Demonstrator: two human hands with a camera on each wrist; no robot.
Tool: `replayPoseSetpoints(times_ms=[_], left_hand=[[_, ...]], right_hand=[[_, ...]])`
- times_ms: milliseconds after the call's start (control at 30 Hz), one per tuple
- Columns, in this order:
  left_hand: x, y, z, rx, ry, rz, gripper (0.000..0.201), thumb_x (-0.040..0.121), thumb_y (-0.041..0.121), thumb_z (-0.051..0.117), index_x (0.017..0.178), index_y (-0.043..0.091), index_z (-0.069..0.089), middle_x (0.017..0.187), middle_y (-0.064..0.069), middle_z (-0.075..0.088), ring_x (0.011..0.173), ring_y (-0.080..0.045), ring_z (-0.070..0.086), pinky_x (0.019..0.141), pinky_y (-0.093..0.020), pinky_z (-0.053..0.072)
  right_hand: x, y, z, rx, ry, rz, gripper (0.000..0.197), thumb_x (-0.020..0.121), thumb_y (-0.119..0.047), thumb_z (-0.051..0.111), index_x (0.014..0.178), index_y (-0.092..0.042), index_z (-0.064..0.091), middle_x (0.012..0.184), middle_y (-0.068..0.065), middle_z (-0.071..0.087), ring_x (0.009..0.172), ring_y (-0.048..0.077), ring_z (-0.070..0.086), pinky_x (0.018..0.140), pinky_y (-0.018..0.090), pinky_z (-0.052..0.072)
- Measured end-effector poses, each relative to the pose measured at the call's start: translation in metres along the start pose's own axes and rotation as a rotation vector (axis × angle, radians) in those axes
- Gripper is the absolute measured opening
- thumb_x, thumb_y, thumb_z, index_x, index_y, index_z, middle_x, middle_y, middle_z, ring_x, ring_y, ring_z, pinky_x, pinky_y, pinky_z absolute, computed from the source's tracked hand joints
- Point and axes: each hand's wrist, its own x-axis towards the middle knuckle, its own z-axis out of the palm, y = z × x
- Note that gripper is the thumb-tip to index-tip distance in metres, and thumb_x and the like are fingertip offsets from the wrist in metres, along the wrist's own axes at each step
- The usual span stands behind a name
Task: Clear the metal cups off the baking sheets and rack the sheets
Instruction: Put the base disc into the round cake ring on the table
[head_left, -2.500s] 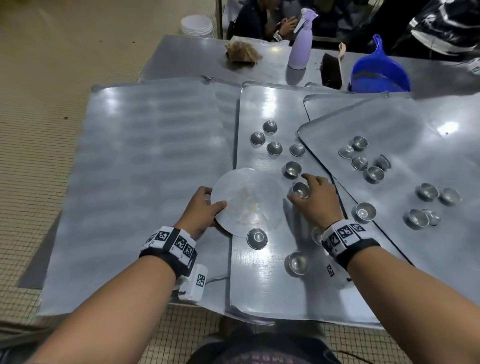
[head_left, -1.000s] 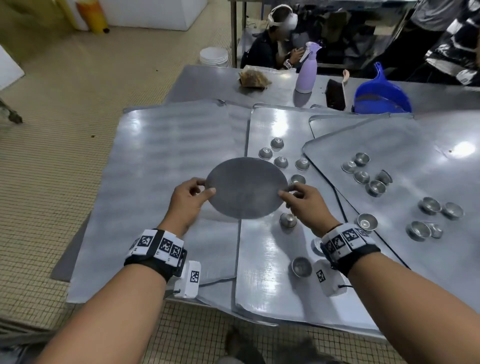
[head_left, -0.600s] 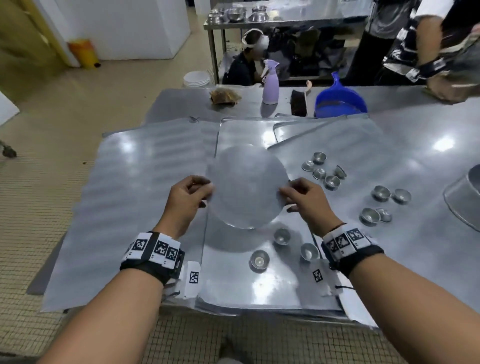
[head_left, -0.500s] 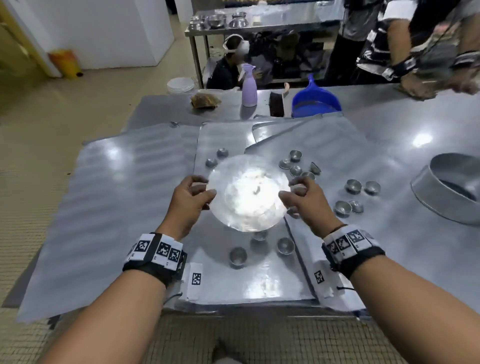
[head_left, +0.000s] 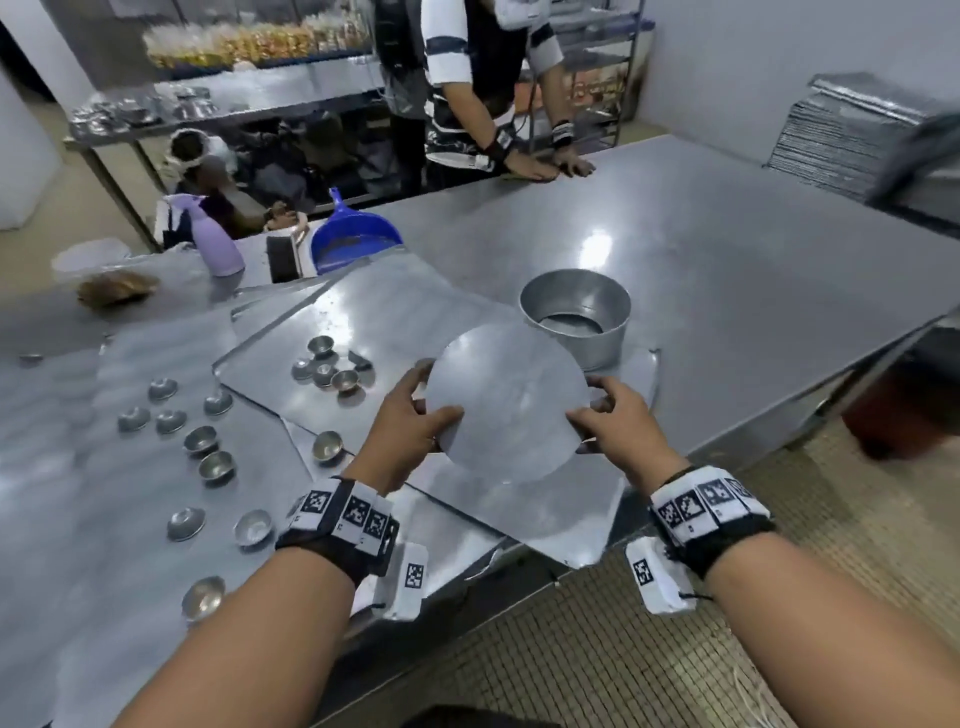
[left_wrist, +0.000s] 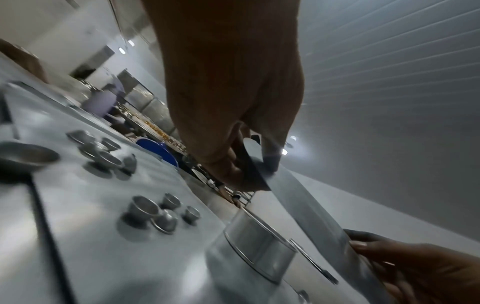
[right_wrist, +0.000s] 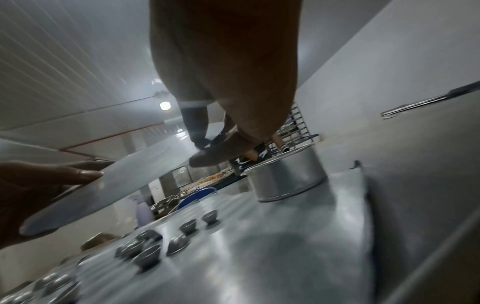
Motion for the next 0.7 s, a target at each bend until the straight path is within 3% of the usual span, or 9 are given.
replayPoseSetpoints(times_ms=[100, 200, 267, 333, 400, 533, 700], left_hand=[[0.013, 0.008, 0.043, 0.023, -0.063, 0.011, 0.059, 0.092, 0.001, 0.07, 0.14, 0.026, 0.048, 0.109, -0.005, 0.068, 0.098, -0.028, 0.07, 0.071, -0.042, 0.064], [0.029, 0.014, 0.077, 0.033, -0.101, 0.023, 0.055, 0.095, 0.002, 0.067, 0.14, 0.026, 0.047, 0.104, 0.002, 0.066, 0.092, -0.016, 0.069, 0.065, -0.034, 0.063], [0.041, 0.016, 0.095, 0.048, -0.125, 0.036, 0.05, 0.097, 0.005, 0.064, 0.14, 0.026, 0.047, 0.102, -0.003, 0.068, 0.091, -0.017, 0.07, 0.068, -0.038, 0.064], [0.055, 0.016, 0.108, 0.068, -0.143, 0.043, 0.048, 0.098, 0.007, 0.064, 0.14, 0.025, 0.048, 0.101, -0.013, 0.07, 0.095, -0.028, 0.071, 0.072, -0.044, 0.065], [0.07, 0.015, 0.118, 0.069, -0.14, 0.045, 0.047, 0.098, 0.009, 0.064, 0.139, 0.026, 0.049, 0.1, -0.017, 0.071, 0.095, -0.032, 0.072, 0.075, -0.049, 0.064], [0.106, 0.011, 0.13, 0.045, -0.105, 0.042, 0.053, 0.098, 0.011, 0.066, 0.145, 0.023, 0.047, 0.105, -0.021, 0.072, 0.099, -0.036, 0.072, 0.077, -0.056, 0.063], [0.157, 0.01, 0.137, 0.026, -0.046, 0.03, 0.055, 0.098, 0.013, 0.066, 0.148, 0.023, 0.045, 0.104, -0.018, 0.073, 0.098, -0.032, 0.072, 0.074, -0.054, 0.064]], right_hand=[[-0.001, 0.007, -0.039, 0.009, 0.083, 0.015, 0.039, 0.088, -0.008, 0.068, 0.12, -0.026, 0.056, 0.088, 0.005, 0.059, 0.085, 0.025, 0.069, 0.06, 0.031, 0.058], [0.002, 0.015, -0.067, 0.035, 0.149, 0.04, 0.042, 0.09, -0.01, 0.068, 0.122, -0.032, 0.052, 0.096, 0.008, 0.062, 0.09, 0.028, 0.07, 0.067, 0.039, 0.062], [0.006, 0.017, -0.083, 0.049, 0.167, 0.045, 0.045, 0.089, -0.012, 0.068, 0.127, -0.032, 0.053, 0.103, 0.011, 0.066, 0.093, 0.03, 0.071, 0.07, 0.046, 0.063], [0.014, 0.015, -0.097, 0.049, 0.177, 0.038, 0.047, 0.089, -0.012, 0.068, 0.13, -0.031, 0.053, 0.107, 0.01, 0.067, 0.095, 0.029, 0.071, 0.07, 0.044, 0.063], [0.026, 0.011, -0.108, 0.033, 0.185, 0.031, 0.047, 0.091, -0.01, 0.066, 0.131, -0.029, 0.052, 0.103, 0.01, 0.067, 0.093, 0.027, 0.071, 0.067, 0.039, 0.063], [0.064, 0.0, -0.12, -0.014, 0.159, 0.007, 0.042, 0.091, -0.012, 0.066, 0.124, -0.034, 0.053, 0.093, 0.009, 0.064, 0.093, 0.028, 0.07, 0.07, 0.042, 0.063], [0.122, -0.014, -0.124, -0.06, 0.11, 0.029, 0.044, 0.091, -0.011, 0.066, 0.127, -0.032, 0.052, 0.09, 0.011, 0.064, 0.091, 0.027, 0.071, 0.069, 0.04, 0.063]])
